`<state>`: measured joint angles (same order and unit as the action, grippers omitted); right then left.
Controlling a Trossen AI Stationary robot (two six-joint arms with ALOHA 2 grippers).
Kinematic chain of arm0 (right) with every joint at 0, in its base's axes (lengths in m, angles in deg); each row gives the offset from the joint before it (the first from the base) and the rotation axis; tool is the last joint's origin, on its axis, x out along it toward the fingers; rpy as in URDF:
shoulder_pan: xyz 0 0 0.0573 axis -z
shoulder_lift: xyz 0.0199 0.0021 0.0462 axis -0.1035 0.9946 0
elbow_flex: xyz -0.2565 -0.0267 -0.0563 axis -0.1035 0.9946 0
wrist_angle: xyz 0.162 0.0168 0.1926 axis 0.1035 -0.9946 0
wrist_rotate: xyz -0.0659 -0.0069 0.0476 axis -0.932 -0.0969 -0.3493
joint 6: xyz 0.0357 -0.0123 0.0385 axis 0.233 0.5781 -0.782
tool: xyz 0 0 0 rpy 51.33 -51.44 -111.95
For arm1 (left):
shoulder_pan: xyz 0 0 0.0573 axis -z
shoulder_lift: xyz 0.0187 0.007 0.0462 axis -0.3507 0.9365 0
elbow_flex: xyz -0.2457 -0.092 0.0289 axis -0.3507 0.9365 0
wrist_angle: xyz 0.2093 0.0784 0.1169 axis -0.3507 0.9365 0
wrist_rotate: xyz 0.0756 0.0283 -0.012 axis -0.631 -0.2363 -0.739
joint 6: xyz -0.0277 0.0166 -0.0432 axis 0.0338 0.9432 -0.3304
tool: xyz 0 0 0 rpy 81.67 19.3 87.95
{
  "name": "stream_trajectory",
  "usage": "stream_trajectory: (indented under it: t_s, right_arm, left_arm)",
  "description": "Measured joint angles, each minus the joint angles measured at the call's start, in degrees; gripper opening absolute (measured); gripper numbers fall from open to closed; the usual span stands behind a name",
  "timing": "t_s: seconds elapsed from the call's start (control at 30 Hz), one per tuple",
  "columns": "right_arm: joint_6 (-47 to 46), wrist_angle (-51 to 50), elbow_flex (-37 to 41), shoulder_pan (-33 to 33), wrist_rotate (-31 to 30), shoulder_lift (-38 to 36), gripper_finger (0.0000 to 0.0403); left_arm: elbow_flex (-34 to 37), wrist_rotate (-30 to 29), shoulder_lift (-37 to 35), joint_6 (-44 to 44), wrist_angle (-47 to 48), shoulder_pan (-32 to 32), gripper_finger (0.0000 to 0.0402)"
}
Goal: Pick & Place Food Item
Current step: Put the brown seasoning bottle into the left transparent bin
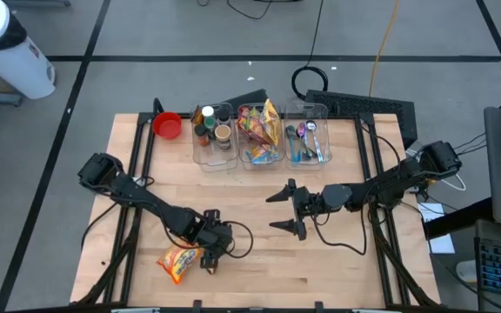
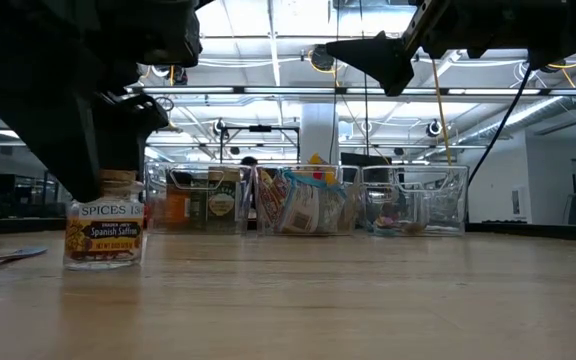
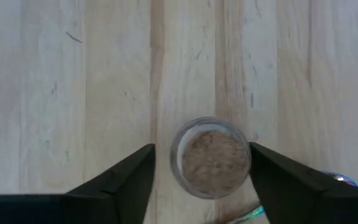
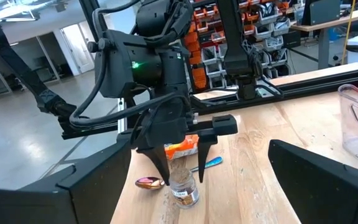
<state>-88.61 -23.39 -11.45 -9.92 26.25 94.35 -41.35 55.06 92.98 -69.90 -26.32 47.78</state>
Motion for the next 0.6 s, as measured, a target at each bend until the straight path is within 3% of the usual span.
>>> stream_trajectory:
  t_s: [0.2, 0.3, 0.43, 0.6]
  right_arm:
    - [0.0, 0.0, 0.0, 0.0, 0.0, 0.0, 0.0375]
    - [0.0, -0.1, 0.0, 0.0, 0.0, 0.0, 0.0375]
    - [0.0, -0.2, 0.0, 0.0, 0.0, 0.0, 0.0375]
    - [-2.2, -0.3, 0.0, 0.0, 0.0, 0.0, 0.0375]
  left_arm:
    - [0.0, 0.2, 0.0, -0.2, 0.0, -0.9, 0.0177]
    - [-0.3, 2.0, -0.2, -0.2, 1.2, -1.8, 0.0177]
    - [-3.6, 3.6, -2.4, -0.4, 11.1, -3.5, 0.0177]
    - [-9.2, -1.1, -8.4, 4.8, 22.3, -6.3, 0.0177]
